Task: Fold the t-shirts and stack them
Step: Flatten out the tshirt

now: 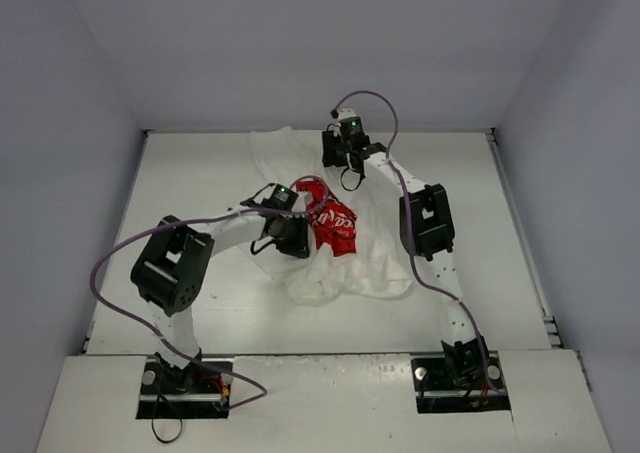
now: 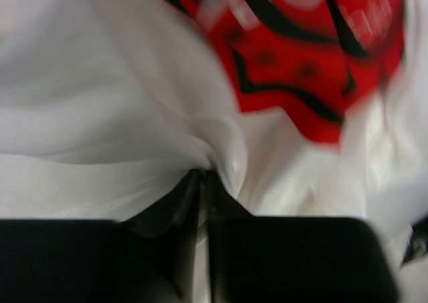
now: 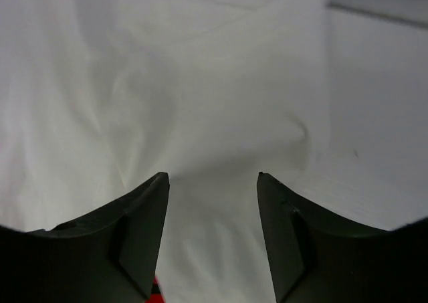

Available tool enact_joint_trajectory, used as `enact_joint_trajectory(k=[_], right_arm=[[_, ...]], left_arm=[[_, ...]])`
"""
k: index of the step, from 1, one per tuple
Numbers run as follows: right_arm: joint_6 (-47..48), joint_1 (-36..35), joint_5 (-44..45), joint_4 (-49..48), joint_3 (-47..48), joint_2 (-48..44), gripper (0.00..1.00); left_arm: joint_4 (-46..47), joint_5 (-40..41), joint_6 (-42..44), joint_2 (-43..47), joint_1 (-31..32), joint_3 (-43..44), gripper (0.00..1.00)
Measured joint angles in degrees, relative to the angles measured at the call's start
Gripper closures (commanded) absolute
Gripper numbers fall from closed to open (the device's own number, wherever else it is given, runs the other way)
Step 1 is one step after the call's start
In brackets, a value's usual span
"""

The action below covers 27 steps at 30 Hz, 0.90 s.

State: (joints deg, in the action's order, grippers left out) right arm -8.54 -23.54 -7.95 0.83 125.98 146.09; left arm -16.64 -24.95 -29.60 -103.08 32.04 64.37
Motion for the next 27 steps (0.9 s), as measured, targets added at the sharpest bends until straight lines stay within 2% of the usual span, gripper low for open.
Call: enact_joint_trajectory(k=[1, 2, 4, 6, 10, 14, 19, 22, 27], right_arm=[[1.0, -0.3, -0.9, 0.2, 1.9, 0.3, 0.15], [2.1, -0.5, -1.8, 0.4, 3.4, 0.5, 0.09], [3.9, -0.9, -1.8, 0.2, 4.2, -1.1, 0.06], [4.6, -0.6, -0.9, 0.4, 0.3, -5.3, 0.08], [3.5, 2.4, 2.6, 0.9, -18.6, -21.7, 0.16], [-1.6, 6.5, 7.5, -1.1, -41.8, -42.2, 0.25], [-11.7, 6.6, 11.6, -0.8, -66.5, -60.4, 0.28], [-17.8, 5.6, 12.1, 1.0, -77.4, -64.7, 0.28], [-25.5, 4.9, 12.0, 3.2, -86.1, -65.4, 0.28]], left_arm=[[0.0, -1.2, -0.5, 2.3, 0.4, -1.3, 0.45], [-0.1, -2.1, -0.9, 4.7, 0.5, -2.3, 0.42], [-1.9, -1.0, -0.6, 9.3, -2.1, -1.2, 0.39], [-5.1, 2.4, 0.8, 11.3, -5.5, 4.8, 0.39], [-5.9, 7.1, 3.3, 7.6, -11.4, 20.5, 0.40], [-6.7, 10.6, 6.1, -5.4, -13.9, 35.4, 0.40], [-11.0, 13.8, 9.7, -24.2, -14.1, 45.7, 0.40], [-12.8, 15.5, 11.3, -30.4, -14.1, 47.8, 0.40], [-13.8, 17.4, 11.6, -29.3, -14.4, 48.1, 0.44]])
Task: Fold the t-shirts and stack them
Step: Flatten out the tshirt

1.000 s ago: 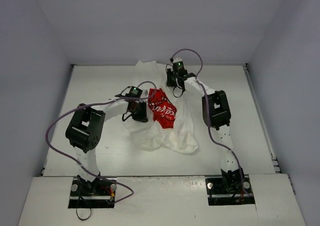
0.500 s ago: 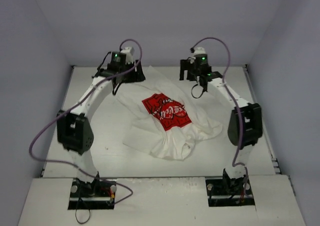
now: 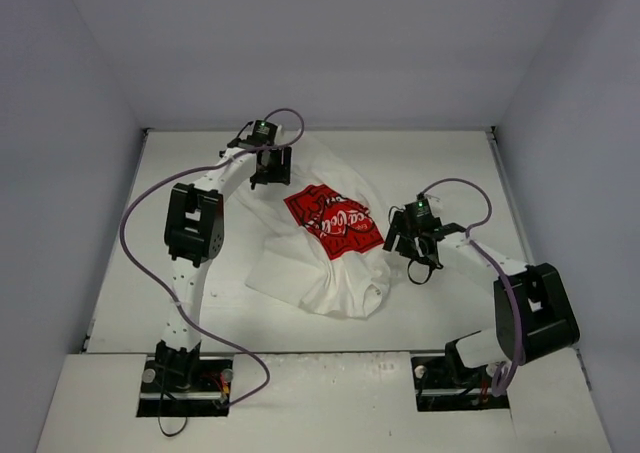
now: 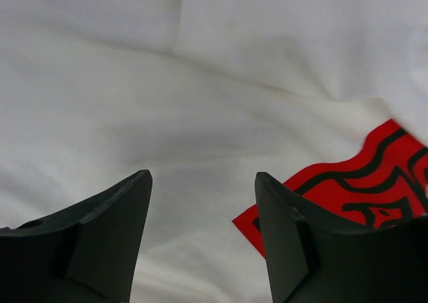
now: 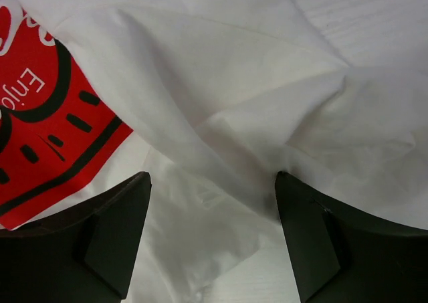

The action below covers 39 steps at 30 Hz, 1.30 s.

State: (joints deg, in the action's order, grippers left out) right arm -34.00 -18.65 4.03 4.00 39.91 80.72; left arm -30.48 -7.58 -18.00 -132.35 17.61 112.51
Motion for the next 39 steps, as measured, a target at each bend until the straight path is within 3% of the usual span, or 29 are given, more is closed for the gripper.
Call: enact_joint_trajectory(k=[6, 12, 16, 19, 23, 27, 31, 34, 39], right_arm=[[-0.7, 1.8, 0.2, -0.1, 6.9, 9.7, 0.30], [5.2, 7.8, 0.5, -2.7, 26.6, 27.2, 0.30], [12.3, 10.2, -0.2, -2.0, 45.2, 39.7, 0.29], [18.0, 10.8, -1.1, -2.2, 57.4, 46.8, 0.24], [25.2, 10.5, -1.8, -2.2, 64.1, 47.2, 0.10], [29.5, 10.4, -1.3, -2.8, 57.9, 38.6, 0.10], [27.6, 10.3, -0.9, -2.9, 40.0, 21.3, 0.20], [21.9, 9.8, -0.6, -2.7, 26.3, 8.3, 0.34], [10.7, 5.2, -0.1, -0.8, 8.0, -3.0, 0.42]], left_arm=[[1.8, 1.7, -2.7, 3.4, -0.3, -8.8, 0.47], [5.9, 2.6, -7.9, 12.6, -0.4, -23.9, 0.49], [6.8, 0.3, -11.9, 18.4, -0.5, -31.9, 0.44], [5.4, -1.2, -12.9, 20.4, -0.8, -32.9, 0.39], [2.4, -1.7, -13.1, 24.8, -1.8, -31.1, 0.39], [2.2, 0.0, -13.0, 34.0, -4.5, -30.7, 0.39], [2.4, 1.7, -12.5, 41.9, -8.0, -35.2, 0.39], [2.5, 1.9, -12.5, 40.3, -10.2, -37.6, 0.39], [3.3, 1.6, -12.5, 30.8, -10.9, -39.2, 0.39]])
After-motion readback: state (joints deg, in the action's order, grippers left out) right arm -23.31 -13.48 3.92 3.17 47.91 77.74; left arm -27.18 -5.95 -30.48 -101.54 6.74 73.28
